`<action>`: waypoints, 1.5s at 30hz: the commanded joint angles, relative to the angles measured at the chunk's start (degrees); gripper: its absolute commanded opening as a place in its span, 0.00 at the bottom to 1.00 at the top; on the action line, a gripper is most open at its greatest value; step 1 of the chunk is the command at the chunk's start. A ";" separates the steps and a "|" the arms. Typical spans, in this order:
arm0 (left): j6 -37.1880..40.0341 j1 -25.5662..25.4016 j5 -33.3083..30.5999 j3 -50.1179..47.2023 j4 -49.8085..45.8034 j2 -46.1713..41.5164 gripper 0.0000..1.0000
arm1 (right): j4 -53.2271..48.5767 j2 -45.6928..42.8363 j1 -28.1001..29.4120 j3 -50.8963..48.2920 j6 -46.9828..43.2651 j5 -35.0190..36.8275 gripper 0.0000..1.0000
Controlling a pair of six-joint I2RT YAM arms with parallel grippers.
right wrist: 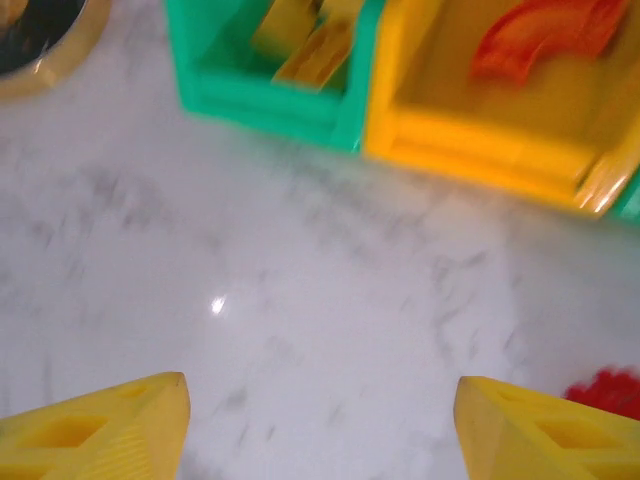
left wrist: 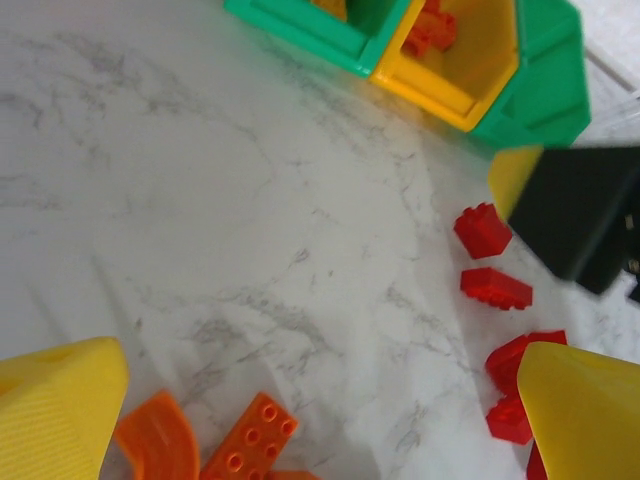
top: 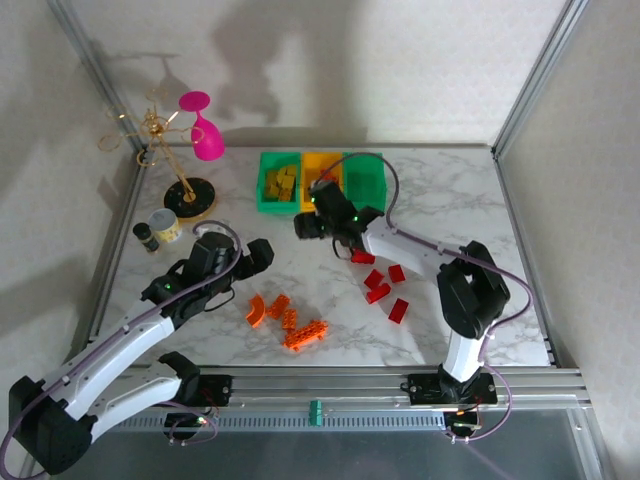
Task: Sort the legos into containers by color
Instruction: Place the lego in the container, then pick up the lego from the bottom-center of the table.
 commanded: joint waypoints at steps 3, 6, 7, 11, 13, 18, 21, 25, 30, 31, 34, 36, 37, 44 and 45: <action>-2.20 -0.35 -1.02 -2.64 -5.77 -3.77 1.00 | -3.73 -5.10 6.20 -7.99 5.78 -0.28 0.74; -3.32 -0.35 -3.00 -3.24 -7.60 -4.85 1.00 | -2.72 -6.82 10.53 -11.18 9.73 -1.47 0.75; -3.57 -0.35 -3.26 -3.48 -7.88 -5.32 1.00 | -2.45 -6.90 12.01 -12.00 11.60 -1.42 0.76; -4.93 -0.36 -5.41 -3.57 -10.42 -6.32 1.00 | -3.85 -5.62 17.44 -12.46 18.93 1.39 0.78; -5.37 -0.35 -5.68 -3.91 -11.02 -6.75 1.00 | -3.65 -5.07 19.83 -12.59 21.89 2.76 0.79; -6.55 -0.35 -6.25 -5.07 -11.17 -8.36 0.99 | -2.82 -0.75 23.31 -11.67 26.21 2.47 0.79; -6.66 -0.35 -7.18 -4.98 -12.22 -9.01 1.00 | -3.61 1.09 24.54 -11.18 27.93 4.28 0.78; -6.76 -0.35 -8.06 -4.55 -13.19 -9.52 1.00 | -2.79 4.02 25.32 -10.32 28.13 2.44 0.76; -6.83 -0.35 -7.97 -4.68 -13.22 -9.77 1.00 | -4.21 7.30 25.63 -8.65 27.00 4.17 0.67; -6.88 -0.35 -7.91 -4.63 -13.24 -9.77 0.99 | -4.69 7.49 25.59 -8.76 27.01 4.71 0.65; -6.83 -0.35 -7.62 -5.06 -12.80 -9.85 1.00 | -6.38 7.50 25.60 -9.24 26.71 6.47 0.61; -6.83 -0.35 -7.56 -5.08 -12.58 -9.75 1.00 | -7.81 7.48 25.50 -9.17 26.06 8.06 0.56; -6.88 -0.35 -7.55 -5.07 -12.48 -9.67 1.00 | -8.77 7.41 25.25 -9.23 25.95 9.11 0.54; -6.74 -0.35 -7.13 -4.98 -12.11 -9.49 1.00 | -7.90 6.38 23.05 -10.31 23.27 9.86 0.37; -6.66 -0.35 -7.27 -4.90 -12.17 -9.49 1.00 | -7.32 6.24 22.73 -10.25 22.70 9.44 0.36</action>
